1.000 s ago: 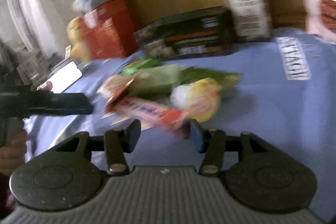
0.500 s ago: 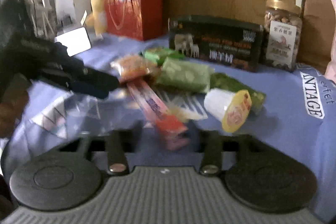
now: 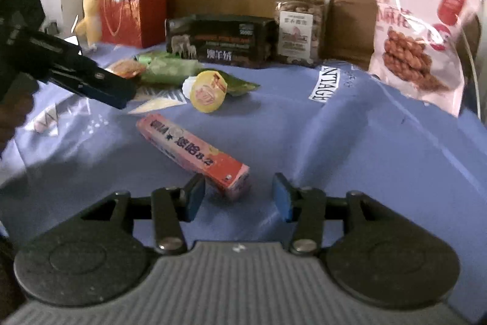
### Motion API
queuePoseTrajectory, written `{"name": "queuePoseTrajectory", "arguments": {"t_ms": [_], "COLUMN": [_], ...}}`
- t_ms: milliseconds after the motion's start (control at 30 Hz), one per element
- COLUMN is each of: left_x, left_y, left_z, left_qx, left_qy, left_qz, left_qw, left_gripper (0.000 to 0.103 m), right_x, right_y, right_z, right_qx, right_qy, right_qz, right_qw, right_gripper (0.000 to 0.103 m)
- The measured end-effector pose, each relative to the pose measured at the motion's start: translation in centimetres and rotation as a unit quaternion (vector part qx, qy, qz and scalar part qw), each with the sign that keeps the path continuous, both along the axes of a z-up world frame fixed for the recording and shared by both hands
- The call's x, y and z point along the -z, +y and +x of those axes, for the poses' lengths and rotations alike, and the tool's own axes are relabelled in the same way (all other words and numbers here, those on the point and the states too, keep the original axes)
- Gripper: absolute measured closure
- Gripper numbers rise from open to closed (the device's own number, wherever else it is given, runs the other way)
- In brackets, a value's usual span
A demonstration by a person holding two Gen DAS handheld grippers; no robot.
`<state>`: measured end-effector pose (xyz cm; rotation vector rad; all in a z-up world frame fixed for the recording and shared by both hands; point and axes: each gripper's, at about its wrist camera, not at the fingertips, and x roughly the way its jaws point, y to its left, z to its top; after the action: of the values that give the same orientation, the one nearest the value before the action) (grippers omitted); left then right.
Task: Organize snacks
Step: 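Grasp the pink UHA candy box with the left gripper, then lower the pink candy box into the black box and release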
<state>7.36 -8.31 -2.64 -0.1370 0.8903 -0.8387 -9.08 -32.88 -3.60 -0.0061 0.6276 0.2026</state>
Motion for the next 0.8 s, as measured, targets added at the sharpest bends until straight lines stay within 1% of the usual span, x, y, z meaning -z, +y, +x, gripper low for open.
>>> {"name": "queuePoseTrajectory", "arguments": {"t_ms": [67, 100, 167, 200, 233, 267, 300, 333, 367, 400, 533, 600, 700, 800], "left_x": [0.0, 0.1, 0.3, 0.5, 0.9, 1.3, 1.4, 1.3, 1.1, 0.9, -0.9, -2.2, -4.9, -7.7], "left_y": [-0.7, -1.0, -1.6, -1.8, -2.3, -2.8, -3.0, -3.3, -3.5, -3.5, -2.0, -1.0, 0.2, 1.0], "left_z": [-0.2, -0.3, -0.5, -0.6, -0.6, -0.5, -0.7, -0.9, -1.0, -1.1, -0.4, 0.3, 2.1, 5.1], "left_qx": [0.008, 0.015, 0.027, 0.030, 0.033, 0.038, 0.035, 0.035, 0.038, 0.038, 0.020, 0.003, -0.027, -0.059], "left_qy": [0.003, 0.009, 0.027, 0.038, 0.049, 0.059, 0.058, 0.048, 0.040, 0.036, 0.026, 0.010, -0.034, -0.088], "left_qz": [0.014, 0.017, 0.015, 0.015, 0.016, 0.019, 0.017, 0.022, 0.029, 0.029, 0.004, -0.009, -0.015, -0.017], "left_qw": [0.9999, 0.9997, 0.9991, 0.9987, 0.9981, 0.9974, 0.9975, 0.9980, 0.9981, 0.9982, 0.9994, 0.9999, 0.9990, 0.9942], "left_gripper": [0.037, 0.041, 0.042, 0.050, 0.055, 0.063, 0.063, 0.063, 0.064, 0.064, 0.065, 0.065, 0.065, 0.065], "right_x": [0.2, 0.3, 0.5, 0.6, 0.6, 0.7, 0.7, 0.7, 0.7, 0.6, -0.7, -1.8, -3.3, -4.9], "right_y": [0.6, 0.7, 1.3, 1.5, 1.6, 1.5, 1.6, 1.6, 1.8, 1.8, 1.5, 1.9, 3.4, 4.5], "right_z": [-0.5, -0.5, -0.3, 0.0, 0.1, 0.2, 0.3, 0.4, 0.5, 0.6, 1.1, 2.0, 4.2, 8.3], "right_qx": [-0.008, -0.012, -0.016, -0.017, -0.019, -0.021, -0.021, -0.017, -0.006, 0.004, 0.008, 0.000, -0.009, -0.018], "right_qy": [-0.008, -0.011, -0.016, -0.018, -0.019, -0.019, -0.018, -0.018, -0.021, -0.022, -0.034, -0.054, -0.093, -0.136], "right_qz": [0.002, -0.002, -0.020, -0.028, -0.031, -0.033, -0.035, -0.039, -0.050, -0.058, -0.012, -0.005, -0.014, -0.014], "right_qw": [1.000, 1.000, 1.000, 0.999, 0.999, 0.999, 0.999, 0.999, 0.999, 0.998, 0.999, 0.999, 0.995, 0.990], "right_gripper": [0.052, 0.052, 0.052, 0.052, 0.052, 0.052, 0.054, 0.057, 0.066, 0.066, 0.066, 0.066, 0.066, 0.066]}}
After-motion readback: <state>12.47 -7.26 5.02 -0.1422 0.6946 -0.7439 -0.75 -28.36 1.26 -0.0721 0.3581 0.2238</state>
